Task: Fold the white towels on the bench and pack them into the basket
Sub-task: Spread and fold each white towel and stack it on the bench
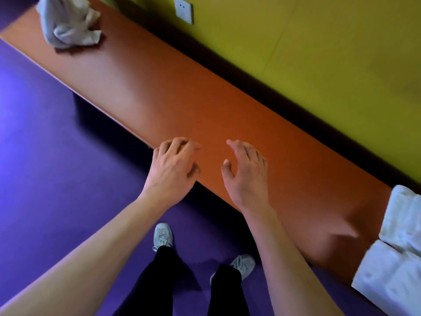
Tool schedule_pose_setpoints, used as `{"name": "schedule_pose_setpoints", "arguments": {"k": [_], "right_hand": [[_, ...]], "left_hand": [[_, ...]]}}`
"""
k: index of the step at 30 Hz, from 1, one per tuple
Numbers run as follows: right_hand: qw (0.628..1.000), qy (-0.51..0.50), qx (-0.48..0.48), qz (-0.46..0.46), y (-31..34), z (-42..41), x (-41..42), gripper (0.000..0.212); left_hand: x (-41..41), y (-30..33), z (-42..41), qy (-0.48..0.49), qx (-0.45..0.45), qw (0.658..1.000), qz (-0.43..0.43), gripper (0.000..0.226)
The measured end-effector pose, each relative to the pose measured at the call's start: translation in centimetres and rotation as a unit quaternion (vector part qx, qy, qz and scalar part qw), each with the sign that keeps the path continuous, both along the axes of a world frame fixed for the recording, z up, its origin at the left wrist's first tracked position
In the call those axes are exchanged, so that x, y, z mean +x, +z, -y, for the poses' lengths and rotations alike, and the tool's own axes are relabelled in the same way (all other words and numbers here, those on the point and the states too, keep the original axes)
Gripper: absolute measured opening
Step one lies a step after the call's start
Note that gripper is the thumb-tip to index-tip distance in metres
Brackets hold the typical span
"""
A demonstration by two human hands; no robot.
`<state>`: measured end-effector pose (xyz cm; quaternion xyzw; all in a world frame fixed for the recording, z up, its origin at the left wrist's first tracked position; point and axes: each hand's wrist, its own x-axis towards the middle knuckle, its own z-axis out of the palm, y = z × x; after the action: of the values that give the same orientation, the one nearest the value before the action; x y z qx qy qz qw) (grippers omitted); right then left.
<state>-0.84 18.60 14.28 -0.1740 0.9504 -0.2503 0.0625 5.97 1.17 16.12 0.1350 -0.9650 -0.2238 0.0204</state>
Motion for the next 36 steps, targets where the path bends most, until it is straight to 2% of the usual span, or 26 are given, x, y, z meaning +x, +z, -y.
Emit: {"name": "schedule_pose_setpoints", "arguments": {"k": [9, 14, 28, 36], "right_hand": [[0.999, 0.044, -0.01, 0.014, 0.0, 16.8, -1.0, 0.048], [0.997, 0.078, -0.012, 0.024, -0.9, 23.6, -3.3, 0.049], [0.992, 0.122, -0.019, 0.029, -6.8, 39.5, -19.6, 0.047], [0.99, 0.135, -0.01, 0.041, -10.6, 48.7, -24.8, 0.045]], "left_hand": [[0.8, 0.2, 17.0, 0.059, 0.0, 0.998, 0.008, 0.037], [-1.1, -0.4, 23.1, 0.081, 0.006, 0.997, 0.013, 0.036], [-13.5, -6.1, 38.4, 0.129, -0.003, 0.991, 0.045, 0.036], [-20.6, -12.2, 48.3, 0.089, -0.041, 0.992, 0.085, 0.039]]}}
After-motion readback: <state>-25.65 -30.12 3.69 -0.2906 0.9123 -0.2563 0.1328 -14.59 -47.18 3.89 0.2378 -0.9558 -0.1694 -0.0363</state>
